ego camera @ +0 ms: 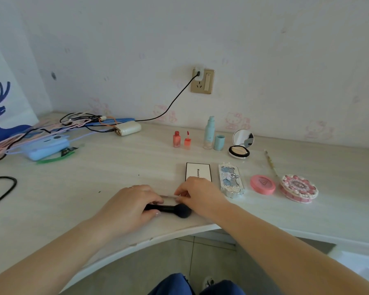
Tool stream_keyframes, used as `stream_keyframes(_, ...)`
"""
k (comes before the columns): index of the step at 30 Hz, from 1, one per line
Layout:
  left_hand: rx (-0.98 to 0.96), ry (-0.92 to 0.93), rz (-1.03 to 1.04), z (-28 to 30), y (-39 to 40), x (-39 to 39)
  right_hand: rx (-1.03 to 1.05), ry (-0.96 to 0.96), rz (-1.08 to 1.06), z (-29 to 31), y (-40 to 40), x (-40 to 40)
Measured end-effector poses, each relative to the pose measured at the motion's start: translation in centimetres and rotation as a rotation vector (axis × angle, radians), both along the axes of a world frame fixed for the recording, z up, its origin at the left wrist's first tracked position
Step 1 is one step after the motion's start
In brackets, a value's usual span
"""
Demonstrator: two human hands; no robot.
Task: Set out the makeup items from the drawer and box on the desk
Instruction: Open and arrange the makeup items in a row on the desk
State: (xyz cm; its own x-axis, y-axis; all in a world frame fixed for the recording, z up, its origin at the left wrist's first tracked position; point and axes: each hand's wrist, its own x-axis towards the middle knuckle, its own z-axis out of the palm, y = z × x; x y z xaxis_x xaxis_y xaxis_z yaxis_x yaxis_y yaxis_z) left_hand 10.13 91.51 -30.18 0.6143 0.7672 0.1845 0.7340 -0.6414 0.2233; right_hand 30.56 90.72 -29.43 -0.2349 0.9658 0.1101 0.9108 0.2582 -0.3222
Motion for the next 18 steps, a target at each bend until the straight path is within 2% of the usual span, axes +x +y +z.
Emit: stream_keyframes(18,-0.001,0.016,0.027,0.19,-0.14,0.96,-0.006,-0.011,0.017,-0.06,-0.17,0.52)
